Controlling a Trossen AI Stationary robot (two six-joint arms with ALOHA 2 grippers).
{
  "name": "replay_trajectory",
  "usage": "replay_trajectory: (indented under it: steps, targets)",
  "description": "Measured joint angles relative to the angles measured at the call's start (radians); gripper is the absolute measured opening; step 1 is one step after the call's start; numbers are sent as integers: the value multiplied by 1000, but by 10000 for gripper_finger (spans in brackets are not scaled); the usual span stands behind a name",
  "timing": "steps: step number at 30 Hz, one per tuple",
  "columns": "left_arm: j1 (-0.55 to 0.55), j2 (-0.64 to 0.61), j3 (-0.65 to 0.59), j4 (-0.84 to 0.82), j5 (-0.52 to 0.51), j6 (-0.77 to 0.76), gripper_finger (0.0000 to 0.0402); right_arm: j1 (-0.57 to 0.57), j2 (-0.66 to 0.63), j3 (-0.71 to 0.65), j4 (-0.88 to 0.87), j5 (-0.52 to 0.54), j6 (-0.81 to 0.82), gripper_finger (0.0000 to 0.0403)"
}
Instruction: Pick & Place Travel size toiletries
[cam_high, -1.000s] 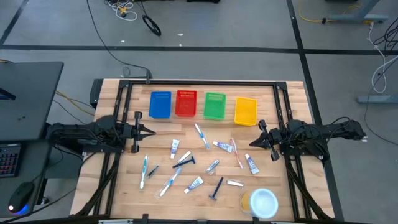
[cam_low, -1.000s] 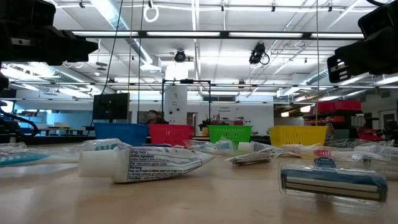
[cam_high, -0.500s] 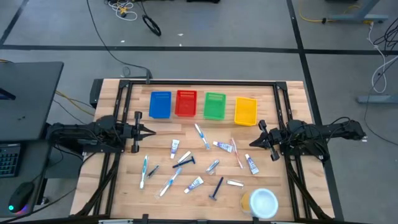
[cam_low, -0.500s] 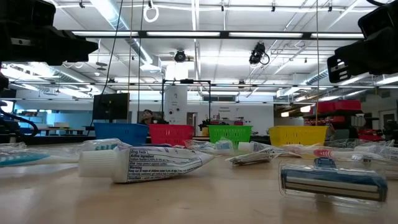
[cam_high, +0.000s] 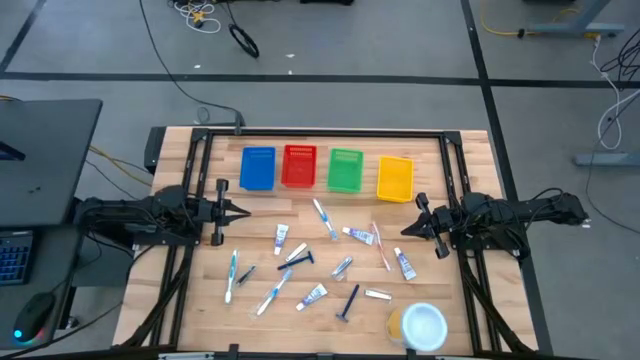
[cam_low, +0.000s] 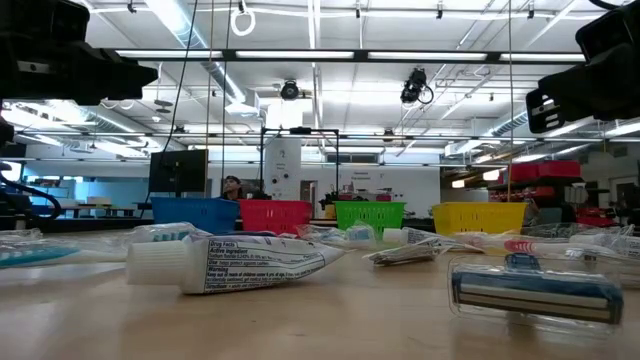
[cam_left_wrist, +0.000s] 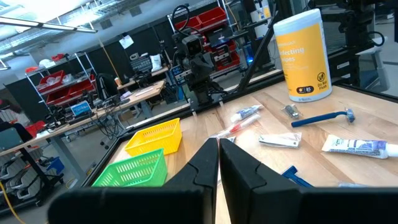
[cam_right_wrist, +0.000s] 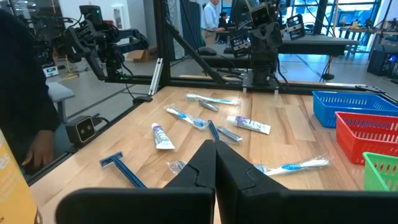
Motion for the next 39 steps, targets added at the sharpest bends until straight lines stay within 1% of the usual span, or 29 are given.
replay_trajectory:
  steps: [39]
  targets:
    - [0, 0, 0, 0, 0, -2, 24, 0, 0, 0, 18, 0, 4, 0]
